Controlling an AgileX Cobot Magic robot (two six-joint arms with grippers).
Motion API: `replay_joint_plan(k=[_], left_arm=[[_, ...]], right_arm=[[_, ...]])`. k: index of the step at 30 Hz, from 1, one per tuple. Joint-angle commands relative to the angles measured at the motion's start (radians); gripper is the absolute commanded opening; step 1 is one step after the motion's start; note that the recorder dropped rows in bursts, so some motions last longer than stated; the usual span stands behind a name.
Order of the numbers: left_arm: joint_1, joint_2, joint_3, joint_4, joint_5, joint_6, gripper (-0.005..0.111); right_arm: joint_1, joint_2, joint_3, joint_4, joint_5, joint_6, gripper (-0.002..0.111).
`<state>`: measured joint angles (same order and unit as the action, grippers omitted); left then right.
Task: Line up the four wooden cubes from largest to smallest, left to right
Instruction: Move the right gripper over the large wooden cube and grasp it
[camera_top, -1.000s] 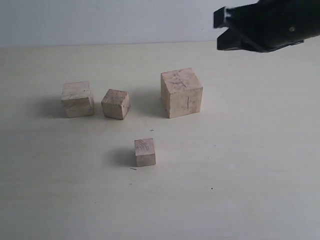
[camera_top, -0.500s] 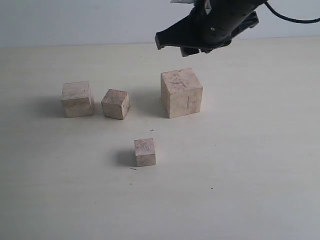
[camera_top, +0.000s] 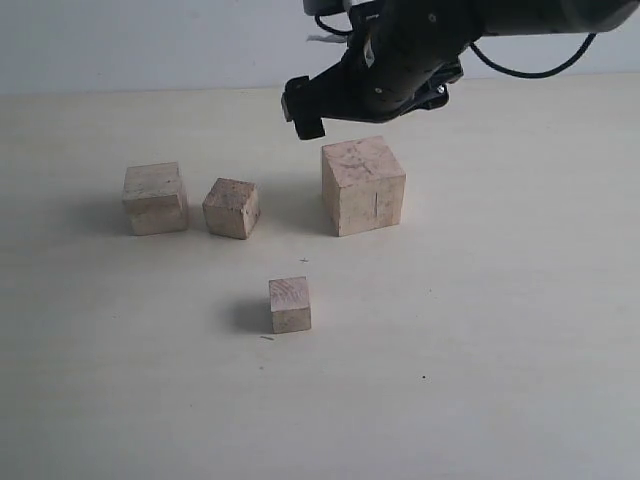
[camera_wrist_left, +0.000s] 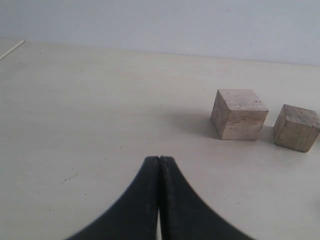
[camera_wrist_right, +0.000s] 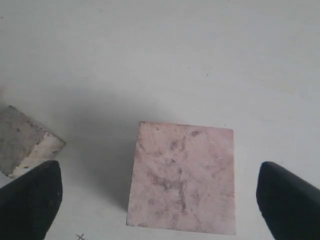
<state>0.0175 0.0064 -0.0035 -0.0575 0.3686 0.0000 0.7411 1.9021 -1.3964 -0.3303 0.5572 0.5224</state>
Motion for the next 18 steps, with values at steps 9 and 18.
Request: replay_joint_plan(k=[9,18], left_arm=[[-0.007,-0.006,0.004,-0.006,-0.015,0.0,0.0],[-0.007,-0.006,0.004,-0.006,-0.015,0.0,0.0]], right_arm=[[-0.02,0.168,-0.159,-0.018,0.053,0.029,0.104],[-0.02,0.274,-0.227,-0.018,0.155,0.04,0.104]])
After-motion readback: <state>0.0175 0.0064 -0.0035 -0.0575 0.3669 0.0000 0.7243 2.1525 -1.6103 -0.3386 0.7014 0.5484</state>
